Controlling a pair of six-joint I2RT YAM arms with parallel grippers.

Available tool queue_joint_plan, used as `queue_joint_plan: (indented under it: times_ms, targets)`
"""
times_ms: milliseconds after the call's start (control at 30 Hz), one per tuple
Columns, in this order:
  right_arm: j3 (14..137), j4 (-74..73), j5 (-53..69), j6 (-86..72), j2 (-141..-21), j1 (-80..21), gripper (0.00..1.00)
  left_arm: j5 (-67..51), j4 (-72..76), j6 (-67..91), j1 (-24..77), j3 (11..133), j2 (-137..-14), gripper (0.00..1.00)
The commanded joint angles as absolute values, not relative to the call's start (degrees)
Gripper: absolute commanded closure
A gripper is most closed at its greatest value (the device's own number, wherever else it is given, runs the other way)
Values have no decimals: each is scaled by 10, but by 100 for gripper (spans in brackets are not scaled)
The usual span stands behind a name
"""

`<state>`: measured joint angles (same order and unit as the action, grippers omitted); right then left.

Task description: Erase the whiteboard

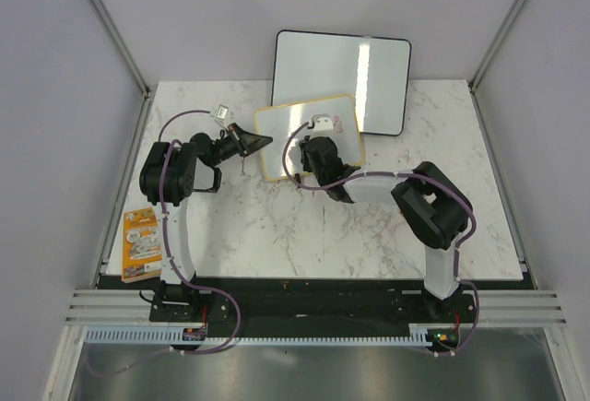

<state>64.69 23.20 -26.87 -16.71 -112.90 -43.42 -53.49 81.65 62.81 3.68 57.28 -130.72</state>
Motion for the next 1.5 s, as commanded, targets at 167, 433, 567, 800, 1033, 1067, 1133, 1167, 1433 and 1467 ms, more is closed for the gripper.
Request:
queue_joint_plan:
  times_ms: [167,433,567,800,1033,1067,1133,1167,1433,1467]
  targets:
    - [605,98,-319,-134,-1154,-370,100,-582,953,598,45,564,-1320,98]
    - [729,79,-280,-55,-1233,-524,100,-583,953,598,45,564,-1321,98]
    - [764,67,-280,-34,-1246,-552,100,-581,953,599,45,565,-1322,98]
    - [752,65,-295,-63,-1243,-528,100,-582,953,599,45,565,-1322,98]
    - [666,90,-275,-127,-1193,-399,100,-583,953,600,45,566,-1322,98]
    - [662,92,-275,-130,-1187,-389,100,-583,953,600,45,566,-1323,98]
    - [657,96,-279,-134,-1179,-367,100,-584,953,600,45,566,-1323,98]
    - [657,96,-287,-137,-1176,-362,100,-583,953,599,44,565,-1323,98]
    - [644,52,-355,-177,-1179,-325,100,-583,953,601,45,566,-1323,98]
    - [641,53,-353,-176,-1179,-325,100,-582,953,601,45,566,-1324,98]
